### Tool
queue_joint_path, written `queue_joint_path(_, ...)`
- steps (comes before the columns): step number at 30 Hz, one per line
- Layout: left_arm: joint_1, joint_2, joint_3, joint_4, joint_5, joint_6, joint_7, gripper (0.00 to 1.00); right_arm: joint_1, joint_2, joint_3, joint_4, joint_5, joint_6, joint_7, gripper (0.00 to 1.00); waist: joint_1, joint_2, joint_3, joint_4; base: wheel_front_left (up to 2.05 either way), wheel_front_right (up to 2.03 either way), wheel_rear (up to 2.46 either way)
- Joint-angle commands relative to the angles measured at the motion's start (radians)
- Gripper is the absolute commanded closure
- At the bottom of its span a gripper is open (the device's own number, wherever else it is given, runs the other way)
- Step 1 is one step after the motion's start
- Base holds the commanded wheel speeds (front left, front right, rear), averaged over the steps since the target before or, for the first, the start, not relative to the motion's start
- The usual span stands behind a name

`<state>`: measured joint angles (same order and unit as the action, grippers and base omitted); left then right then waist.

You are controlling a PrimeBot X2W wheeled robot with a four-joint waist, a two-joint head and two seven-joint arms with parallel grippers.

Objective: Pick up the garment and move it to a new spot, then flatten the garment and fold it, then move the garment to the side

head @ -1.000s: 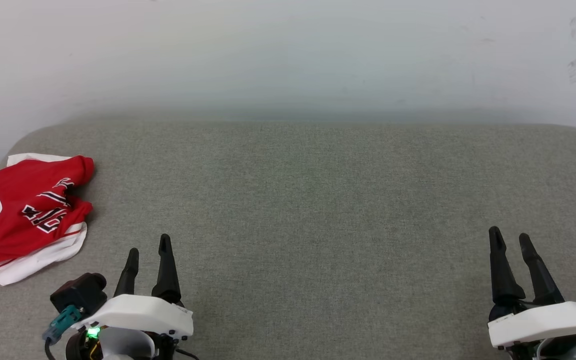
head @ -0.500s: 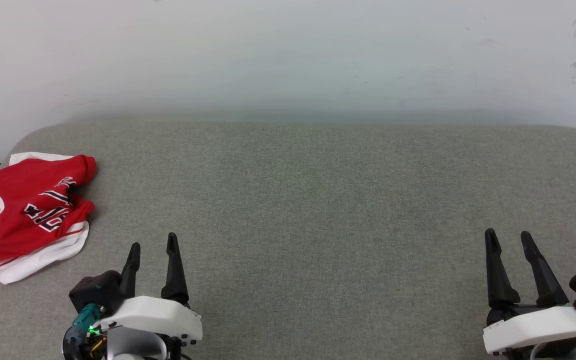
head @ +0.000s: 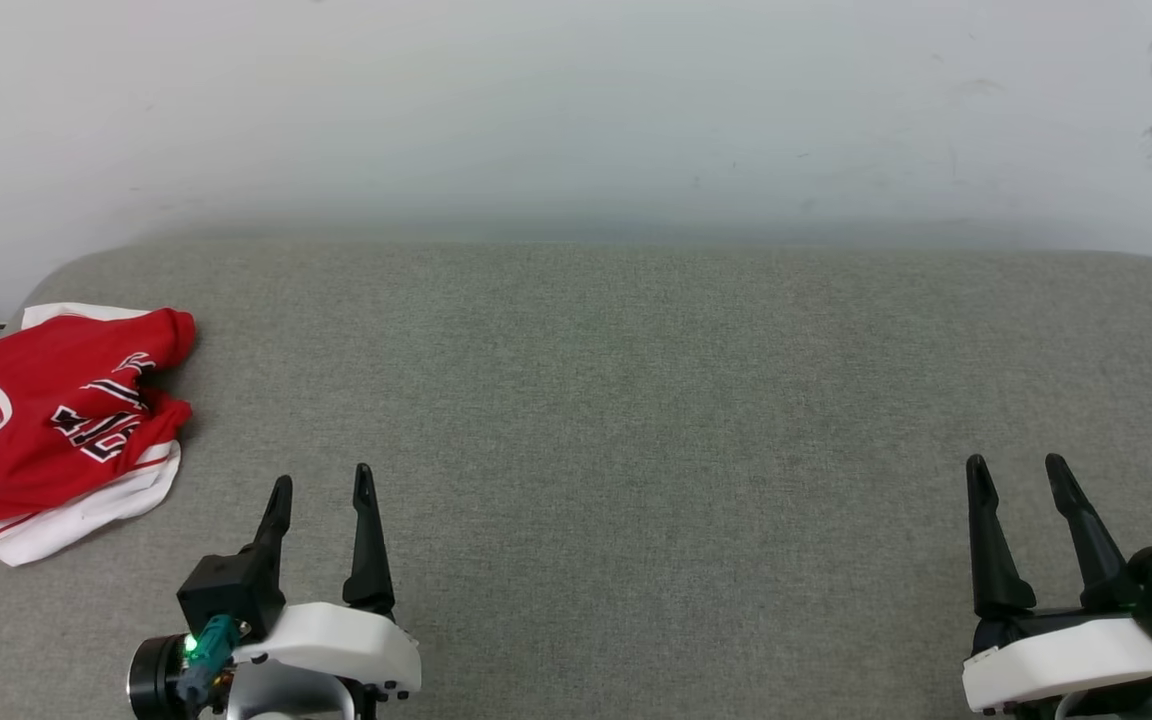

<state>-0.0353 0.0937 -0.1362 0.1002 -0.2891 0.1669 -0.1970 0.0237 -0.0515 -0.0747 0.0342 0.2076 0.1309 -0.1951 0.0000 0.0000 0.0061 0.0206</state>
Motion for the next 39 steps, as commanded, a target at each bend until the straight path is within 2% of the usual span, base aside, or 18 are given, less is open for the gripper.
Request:
queue_joint_path(1,0.001,0.007,-0.007,-0.011,0.029,0.005,-0.009,0.00,0.004,0.002,-0.001,-0.015,-0.024,0.000,-0.010,0.00,0.0000,0.0000,0.000,0.001,0.00,0.00,0.00)
queue_joint_path(10,0.009,0.005,-0.019,-0.019,0.098,0.008,-0.028,0.00,0.013,0.002,0.002,-0.023,-0.088,0.000,-0.029,0.00,0.0000,0.0000,-0.002,0.006,0.00,0.00,0.00)
queue_joint_path(20,0.023,-0.006,-0.014,-0.013,0.161,-0.007,-0.047,0.00,0.025,0.002,0.003,-0.029,-0.139,0.000,-0.047,0.00,0.0000,0.0000,-0.003,0.009,0.00,0.00,0.00)
queue_joint_path(32,0.030,-0.021,-0.002,-0.008,0.238,-0.018,-0.066,0.00,0.031,0.002,0.001,-0.018,-0.157,0.000,-0.068,0.00,0.0000,0.0000,-0.001,0.010,0.00,0.00,0.00)
queue_joint_path(39,0.030,-0.027,0.009,-0.001,0.247,-0.029,-0.069,0.00,0.033,0.002,0.000,-0.005,-0.106,0.000,-0.071,0.00,0.0000,0.0000,0.001,0.009,0.00,0.00,0.00)
